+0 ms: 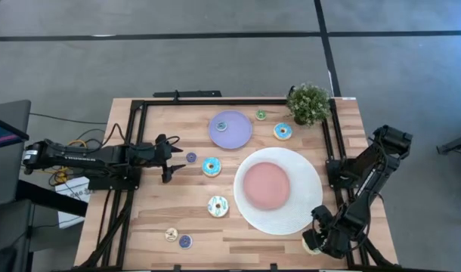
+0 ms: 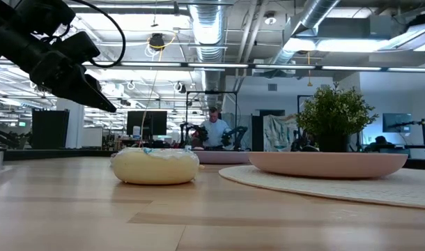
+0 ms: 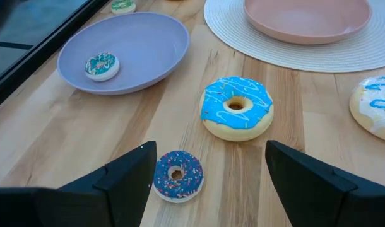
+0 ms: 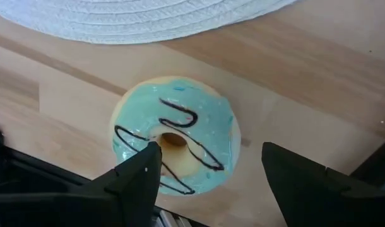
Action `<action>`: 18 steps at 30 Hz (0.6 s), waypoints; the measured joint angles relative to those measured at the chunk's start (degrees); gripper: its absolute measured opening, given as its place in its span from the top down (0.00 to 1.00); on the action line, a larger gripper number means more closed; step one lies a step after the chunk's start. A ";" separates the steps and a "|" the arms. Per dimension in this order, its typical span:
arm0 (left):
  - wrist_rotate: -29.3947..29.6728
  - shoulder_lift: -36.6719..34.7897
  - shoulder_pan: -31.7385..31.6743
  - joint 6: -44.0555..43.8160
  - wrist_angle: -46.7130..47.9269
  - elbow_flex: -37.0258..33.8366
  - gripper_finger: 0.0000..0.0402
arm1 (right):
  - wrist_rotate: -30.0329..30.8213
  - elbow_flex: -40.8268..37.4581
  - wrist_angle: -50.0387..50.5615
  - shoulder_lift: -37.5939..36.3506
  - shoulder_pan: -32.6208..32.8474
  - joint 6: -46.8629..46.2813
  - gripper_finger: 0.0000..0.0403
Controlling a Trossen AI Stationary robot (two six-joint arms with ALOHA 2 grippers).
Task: Pick & Place donuts
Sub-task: Put the big light blue donut on the orange plate
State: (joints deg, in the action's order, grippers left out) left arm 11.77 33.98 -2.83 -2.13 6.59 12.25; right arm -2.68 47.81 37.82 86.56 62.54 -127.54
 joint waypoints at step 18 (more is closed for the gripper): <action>-0.02 0.02 0.01 -0.45 0.64 0.00 0.28 | -0.45 -0.04 0.96 0.00 0.07 10.46 0.34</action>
State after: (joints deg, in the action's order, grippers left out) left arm 11.75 34.00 -2.82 -2.58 7.23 12.25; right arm -3.14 47.77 38.78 86.56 62.61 -117.08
